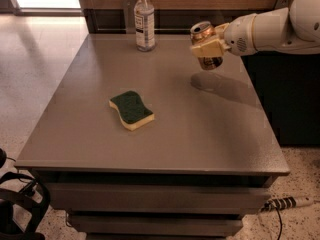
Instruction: Knock orange can over
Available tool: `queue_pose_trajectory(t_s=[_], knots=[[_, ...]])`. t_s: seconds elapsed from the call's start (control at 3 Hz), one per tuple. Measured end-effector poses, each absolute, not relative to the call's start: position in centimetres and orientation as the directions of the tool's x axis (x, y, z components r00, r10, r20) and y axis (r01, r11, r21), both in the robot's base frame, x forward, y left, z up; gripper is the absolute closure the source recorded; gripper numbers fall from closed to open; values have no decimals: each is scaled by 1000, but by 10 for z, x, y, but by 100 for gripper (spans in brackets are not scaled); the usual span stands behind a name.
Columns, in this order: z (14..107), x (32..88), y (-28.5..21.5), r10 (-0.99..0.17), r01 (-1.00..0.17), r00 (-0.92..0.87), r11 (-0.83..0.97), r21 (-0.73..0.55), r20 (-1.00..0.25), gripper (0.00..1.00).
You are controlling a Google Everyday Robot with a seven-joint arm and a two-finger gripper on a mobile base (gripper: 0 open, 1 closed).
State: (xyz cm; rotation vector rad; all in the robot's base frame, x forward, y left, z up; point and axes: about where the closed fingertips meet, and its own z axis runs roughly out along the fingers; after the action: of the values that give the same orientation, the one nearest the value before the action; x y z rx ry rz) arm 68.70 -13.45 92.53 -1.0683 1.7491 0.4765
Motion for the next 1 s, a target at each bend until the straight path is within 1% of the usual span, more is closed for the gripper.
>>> queue_pose_trajectory(t_s=[0.33,0.67,1.0], knots=[[933,685,-145,-536,-817,-164,544,-191,-828,100],[921,680,-158,-614,-794,-227,566,-221,-756,100],[906,677,-166,-646,-781,-268,580,-232,-715,100]])
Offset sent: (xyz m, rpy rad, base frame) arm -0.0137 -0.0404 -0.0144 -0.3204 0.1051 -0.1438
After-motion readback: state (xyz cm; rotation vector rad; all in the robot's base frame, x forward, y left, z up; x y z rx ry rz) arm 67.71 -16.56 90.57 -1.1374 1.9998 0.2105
